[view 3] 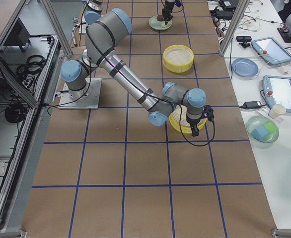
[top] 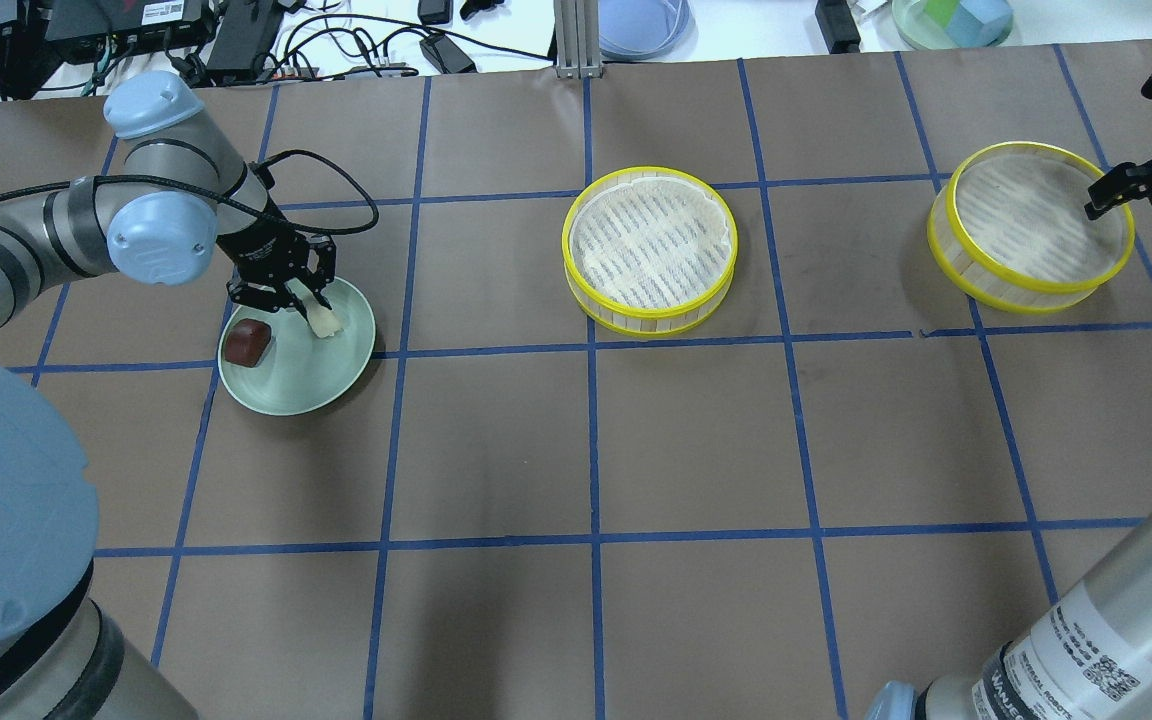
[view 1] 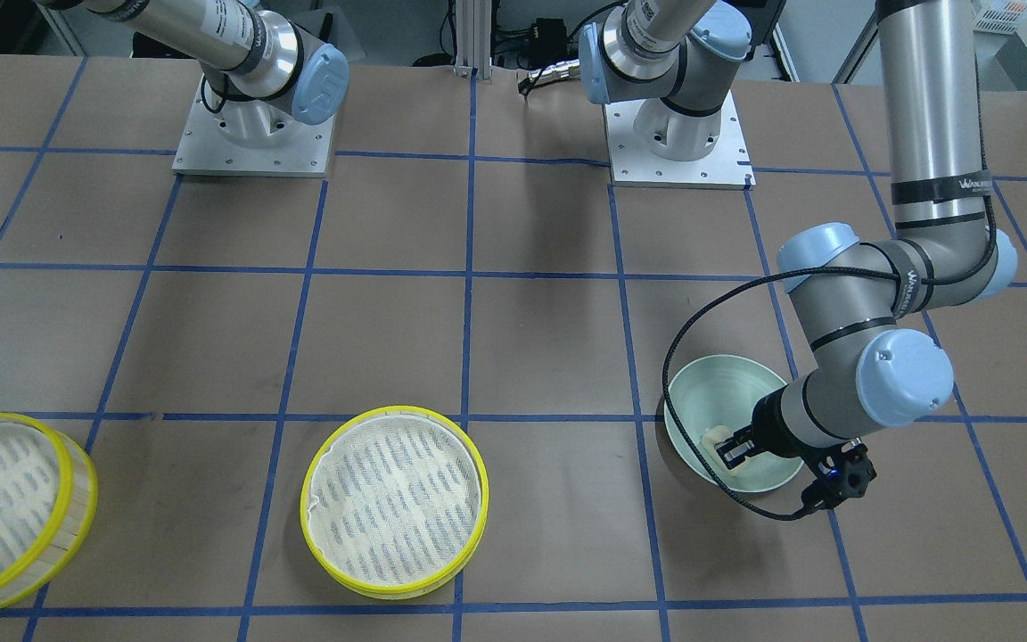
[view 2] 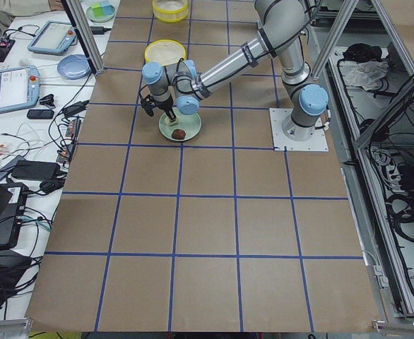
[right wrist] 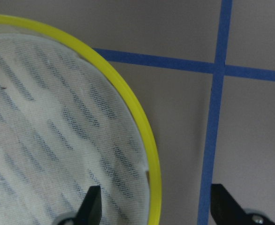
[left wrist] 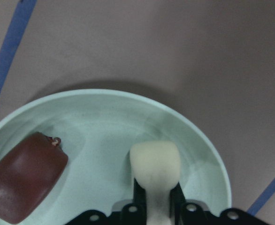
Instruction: Stack buns with steamer
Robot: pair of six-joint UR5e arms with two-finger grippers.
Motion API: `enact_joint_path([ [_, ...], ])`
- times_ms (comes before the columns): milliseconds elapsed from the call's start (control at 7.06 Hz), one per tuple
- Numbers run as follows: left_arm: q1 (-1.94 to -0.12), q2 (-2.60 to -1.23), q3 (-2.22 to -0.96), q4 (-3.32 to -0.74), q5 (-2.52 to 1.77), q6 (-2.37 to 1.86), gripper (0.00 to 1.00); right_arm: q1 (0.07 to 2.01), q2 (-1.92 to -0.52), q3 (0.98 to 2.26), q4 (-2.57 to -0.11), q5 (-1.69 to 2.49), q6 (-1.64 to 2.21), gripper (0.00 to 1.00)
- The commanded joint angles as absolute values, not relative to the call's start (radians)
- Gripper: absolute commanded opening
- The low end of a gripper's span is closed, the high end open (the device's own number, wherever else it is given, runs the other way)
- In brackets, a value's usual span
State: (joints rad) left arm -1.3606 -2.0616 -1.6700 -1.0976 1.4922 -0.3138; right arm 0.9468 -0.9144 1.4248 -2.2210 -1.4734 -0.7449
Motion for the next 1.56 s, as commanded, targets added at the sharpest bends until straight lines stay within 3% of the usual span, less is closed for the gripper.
enact_joint_path([
  [0, -1.376, -2.005, -1.594, -1.107, 1.48, -0.419, 0.0, 0.943, -0.894, 1.416, -2.229, -1.47, -0.747, 0.62],
  [142, -1.4, -1.987, -1.544, -1.108, 1.445, -0.499, 0.0, 0.943, -0.899, 1.416, -2.218, -1.471, -0.747, 0.44],
  [425, -1.509, -1.97, -1.511, -1.004, 1.356, -0.694, 0.0, 0.945, -0.904, 1.417, -2.215, -1.471, -0.755, 0.23],
  [567, -1.57, -1.983, -1.512, -0.92, 1.282, -0.804, 0.0, 0.945, -0.905, 1.417, -2.203, -1.471, -0.764, 0.06],
  [708, -1.604, -2.012, -1.522, -0.769, 1.191, -0.915, 0.0, 0.943, -0.91, 1.417, -2.201, -1.474, -0.772, 0.0],
  [1417, -1.804, -2.169, -1.546, -0.66, 1.107, -0.965, 0.0, 0.948, -1.041, 1.424, -2.08, -1.493, -0.772, 0.0],
])
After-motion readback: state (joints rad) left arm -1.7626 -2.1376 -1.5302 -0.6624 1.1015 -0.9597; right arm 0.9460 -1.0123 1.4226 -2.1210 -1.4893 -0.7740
